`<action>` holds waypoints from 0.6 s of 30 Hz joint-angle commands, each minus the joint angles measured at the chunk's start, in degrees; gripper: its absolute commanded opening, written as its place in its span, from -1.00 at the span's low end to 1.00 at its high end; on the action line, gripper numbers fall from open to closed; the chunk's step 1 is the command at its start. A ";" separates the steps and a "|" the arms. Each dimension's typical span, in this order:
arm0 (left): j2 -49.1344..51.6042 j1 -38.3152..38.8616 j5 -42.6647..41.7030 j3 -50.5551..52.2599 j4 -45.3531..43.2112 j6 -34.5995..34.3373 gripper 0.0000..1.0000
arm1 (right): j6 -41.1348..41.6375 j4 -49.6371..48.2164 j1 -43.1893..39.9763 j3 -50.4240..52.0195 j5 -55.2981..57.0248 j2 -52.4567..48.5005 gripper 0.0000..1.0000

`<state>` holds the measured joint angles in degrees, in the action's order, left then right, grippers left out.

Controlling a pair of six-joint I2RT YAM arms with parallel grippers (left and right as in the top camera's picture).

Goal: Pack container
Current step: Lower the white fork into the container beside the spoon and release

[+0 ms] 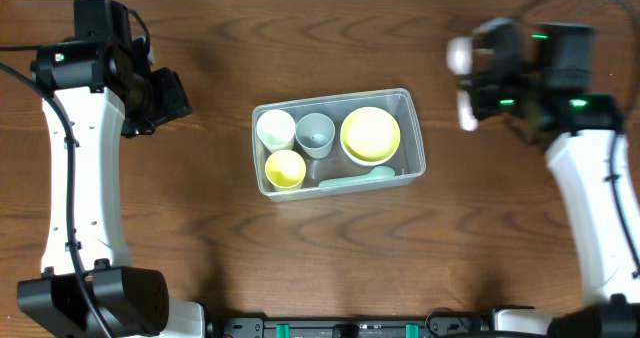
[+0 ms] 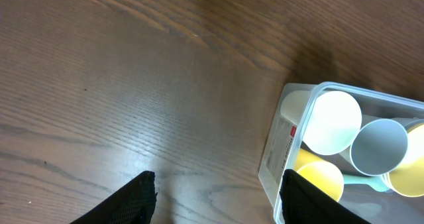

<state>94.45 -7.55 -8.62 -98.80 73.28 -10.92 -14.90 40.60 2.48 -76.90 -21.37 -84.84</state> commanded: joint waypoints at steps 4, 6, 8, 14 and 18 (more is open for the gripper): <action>0.04 -0.15 0.28 0.35 0.24 -0.13 0.23 | -25.33 3.52 18.95 -0.66 9.35 -1.14 -0.97; 0.04 -0.15 0.28 0.35 0.24 -0.13 0.22 | -36.30 5.95 23.93 -0.66 9.44 -2.51 -0.98; 0.04 -0.15 0.28 0.35 0.26 -0.13 0.23 | -42.03 7.13 26.32 -0.63 10.45 -3.69 -0.97; 0.04 -0.15 0.28 0.35 0.48 -0.11 0.23 | -43.91 7.61 28.55 -0.63 12.57 -8.59 -0.98; 0.04 -0.15 0.28 0.35 0.48 -0.11 0.23 | -43.91 8.72 28.55 -0.61 12.57 -11.74 -0.98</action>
<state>94.45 -7.55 -8.62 -98.80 73.49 -10.92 -56.21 48.82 30.89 -77.47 -9.58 -94.76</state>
